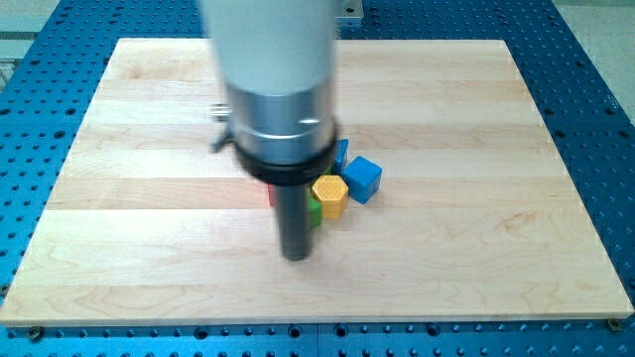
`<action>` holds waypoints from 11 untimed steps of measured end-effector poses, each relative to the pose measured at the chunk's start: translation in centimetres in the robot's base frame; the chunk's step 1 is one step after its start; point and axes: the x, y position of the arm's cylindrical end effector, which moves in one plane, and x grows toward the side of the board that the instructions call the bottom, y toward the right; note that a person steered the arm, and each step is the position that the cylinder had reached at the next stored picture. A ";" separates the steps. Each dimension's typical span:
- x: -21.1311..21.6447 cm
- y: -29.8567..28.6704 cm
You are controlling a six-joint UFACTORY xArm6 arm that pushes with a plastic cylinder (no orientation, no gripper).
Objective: Separate the red star from the red circle
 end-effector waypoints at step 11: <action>-16.6 2.3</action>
